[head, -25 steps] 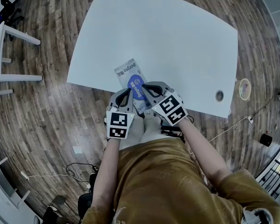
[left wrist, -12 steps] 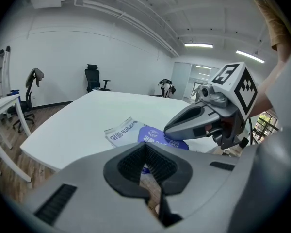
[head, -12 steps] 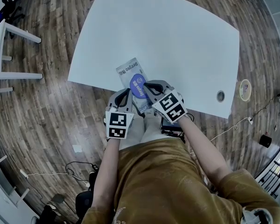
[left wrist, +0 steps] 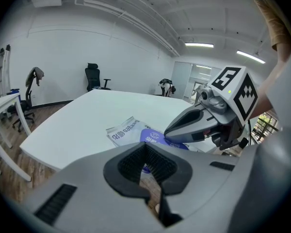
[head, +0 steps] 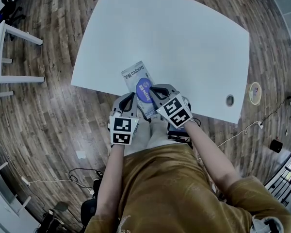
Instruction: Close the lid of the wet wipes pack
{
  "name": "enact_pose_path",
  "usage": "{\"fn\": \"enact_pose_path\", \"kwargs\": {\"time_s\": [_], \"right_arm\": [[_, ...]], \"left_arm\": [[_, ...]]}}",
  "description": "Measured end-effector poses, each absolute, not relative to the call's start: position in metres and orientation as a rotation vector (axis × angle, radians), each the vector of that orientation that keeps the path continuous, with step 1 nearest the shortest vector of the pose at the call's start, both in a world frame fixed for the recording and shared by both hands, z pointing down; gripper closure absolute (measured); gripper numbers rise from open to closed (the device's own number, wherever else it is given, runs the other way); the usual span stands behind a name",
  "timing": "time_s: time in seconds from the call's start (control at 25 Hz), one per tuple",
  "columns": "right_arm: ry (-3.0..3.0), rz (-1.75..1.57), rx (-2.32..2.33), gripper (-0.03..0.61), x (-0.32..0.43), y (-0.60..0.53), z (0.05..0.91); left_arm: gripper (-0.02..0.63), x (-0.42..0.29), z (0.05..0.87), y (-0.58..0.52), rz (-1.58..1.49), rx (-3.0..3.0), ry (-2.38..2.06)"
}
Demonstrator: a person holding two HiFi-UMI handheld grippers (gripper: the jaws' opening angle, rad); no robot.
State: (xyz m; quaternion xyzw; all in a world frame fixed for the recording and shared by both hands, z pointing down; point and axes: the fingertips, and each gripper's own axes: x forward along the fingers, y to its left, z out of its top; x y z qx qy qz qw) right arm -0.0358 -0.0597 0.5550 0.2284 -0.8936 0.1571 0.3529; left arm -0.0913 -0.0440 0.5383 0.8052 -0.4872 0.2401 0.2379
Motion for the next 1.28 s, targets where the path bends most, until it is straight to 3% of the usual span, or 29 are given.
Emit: {"fn": "enact_pose_path", "kwargs": {"time_s": [0.68, 1.28], "right_arm": [[-2.304, 0.425, 0.603, 0.572, -0.037, -0.059, 0.556], [-2.425, 0.265, 0.879, 0.572, -0.012, -0.075, 0.495]], "left_arm": [[0.616, -0.096, 0.537, -0.037, 0.648, 2.196, -1.352], [0.617, -0.102, 0.517, -0.032, 0.6, 2.188, -1.435]]}}
